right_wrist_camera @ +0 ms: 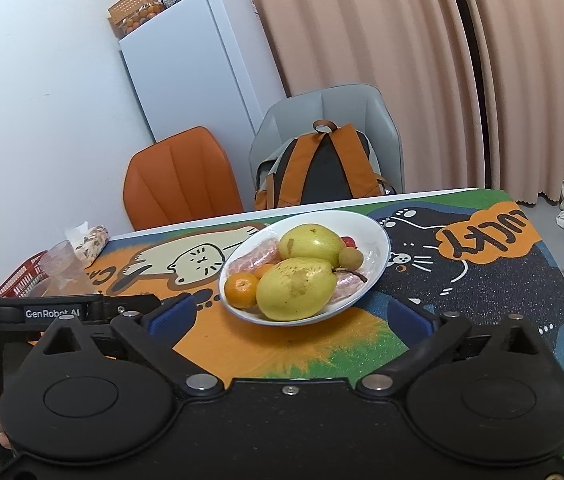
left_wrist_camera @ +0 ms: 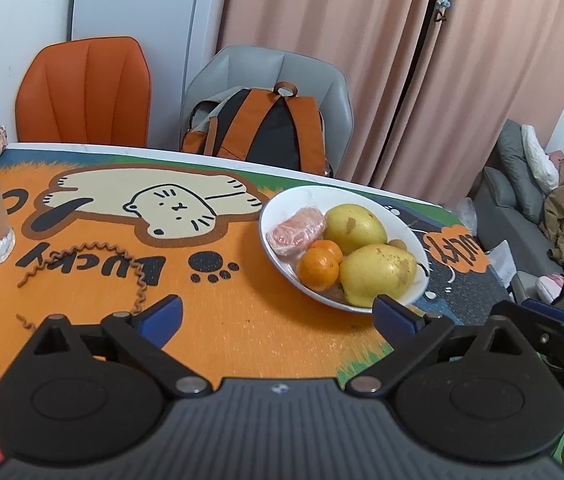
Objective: Organize fruits
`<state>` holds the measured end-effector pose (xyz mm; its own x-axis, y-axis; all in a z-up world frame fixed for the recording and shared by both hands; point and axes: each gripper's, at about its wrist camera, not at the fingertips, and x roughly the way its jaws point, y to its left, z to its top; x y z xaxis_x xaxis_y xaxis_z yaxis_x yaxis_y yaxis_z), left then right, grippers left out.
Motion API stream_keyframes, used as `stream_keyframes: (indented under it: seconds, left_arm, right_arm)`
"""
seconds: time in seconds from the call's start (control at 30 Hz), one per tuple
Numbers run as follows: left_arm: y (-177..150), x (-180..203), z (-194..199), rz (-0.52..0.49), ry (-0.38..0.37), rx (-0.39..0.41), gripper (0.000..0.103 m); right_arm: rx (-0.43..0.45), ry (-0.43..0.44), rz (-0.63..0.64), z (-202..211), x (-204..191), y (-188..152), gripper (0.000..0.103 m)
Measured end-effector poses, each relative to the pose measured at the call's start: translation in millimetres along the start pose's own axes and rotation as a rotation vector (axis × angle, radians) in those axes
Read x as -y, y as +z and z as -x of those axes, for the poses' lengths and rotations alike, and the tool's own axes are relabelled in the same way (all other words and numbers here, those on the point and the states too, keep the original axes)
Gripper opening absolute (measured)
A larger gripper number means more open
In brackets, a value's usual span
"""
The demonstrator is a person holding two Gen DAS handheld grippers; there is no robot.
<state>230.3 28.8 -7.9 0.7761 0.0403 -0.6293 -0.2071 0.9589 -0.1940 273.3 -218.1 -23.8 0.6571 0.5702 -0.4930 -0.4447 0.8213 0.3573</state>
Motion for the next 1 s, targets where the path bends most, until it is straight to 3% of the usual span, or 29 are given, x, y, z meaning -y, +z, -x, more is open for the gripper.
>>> stream_keyframes:
  seconds: [1.0]
  left_arm:
    - [-37.3,-14.3,84.0,-0.009,-0.031,0.059,0.102]
  right_arm:
    - [0.014,0.008,0.041,71.6,-39.5,-18.0,0.103]
